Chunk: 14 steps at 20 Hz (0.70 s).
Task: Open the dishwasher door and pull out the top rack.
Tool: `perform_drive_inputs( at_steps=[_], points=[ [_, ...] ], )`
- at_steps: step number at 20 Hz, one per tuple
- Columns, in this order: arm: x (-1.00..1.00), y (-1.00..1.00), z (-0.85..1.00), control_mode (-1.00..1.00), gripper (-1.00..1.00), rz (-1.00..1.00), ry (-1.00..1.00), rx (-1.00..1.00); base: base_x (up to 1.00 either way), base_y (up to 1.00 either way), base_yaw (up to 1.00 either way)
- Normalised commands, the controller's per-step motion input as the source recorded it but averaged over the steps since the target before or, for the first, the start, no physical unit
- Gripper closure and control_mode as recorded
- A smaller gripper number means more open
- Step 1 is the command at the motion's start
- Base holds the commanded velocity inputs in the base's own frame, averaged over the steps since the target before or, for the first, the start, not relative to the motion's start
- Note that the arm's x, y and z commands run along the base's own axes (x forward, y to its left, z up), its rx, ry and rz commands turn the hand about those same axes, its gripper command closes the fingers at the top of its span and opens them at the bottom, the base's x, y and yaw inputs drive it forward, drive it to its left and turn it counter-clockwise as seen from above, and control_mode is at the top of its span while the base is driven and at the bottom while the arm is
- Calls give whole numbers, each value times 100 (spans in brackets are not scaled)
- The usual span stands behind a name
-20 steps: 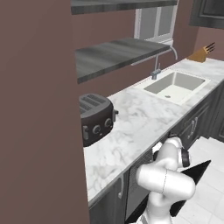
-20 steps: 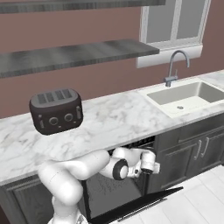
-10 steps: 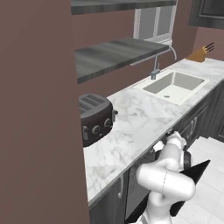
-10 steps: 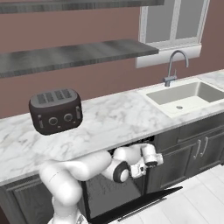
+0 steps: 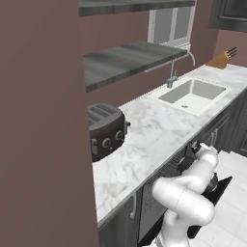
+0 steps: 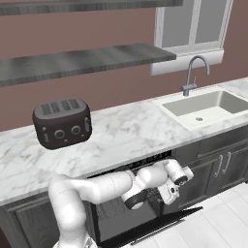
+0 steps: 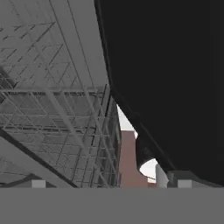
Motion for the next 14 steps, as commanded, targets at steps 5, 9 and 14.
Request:
perform_drive_inputs(
  at_steps=[5,9,14],
  points=[
    [-36,-54,-100,-100,-100,-2,0,-72,0,0,0],
    [-21,-11,-100,-100,-100,0,0,-79,0,0,0],
    [-22,-4,-59,-100,-100,0,0,-59,0,0,0]
  ],
)
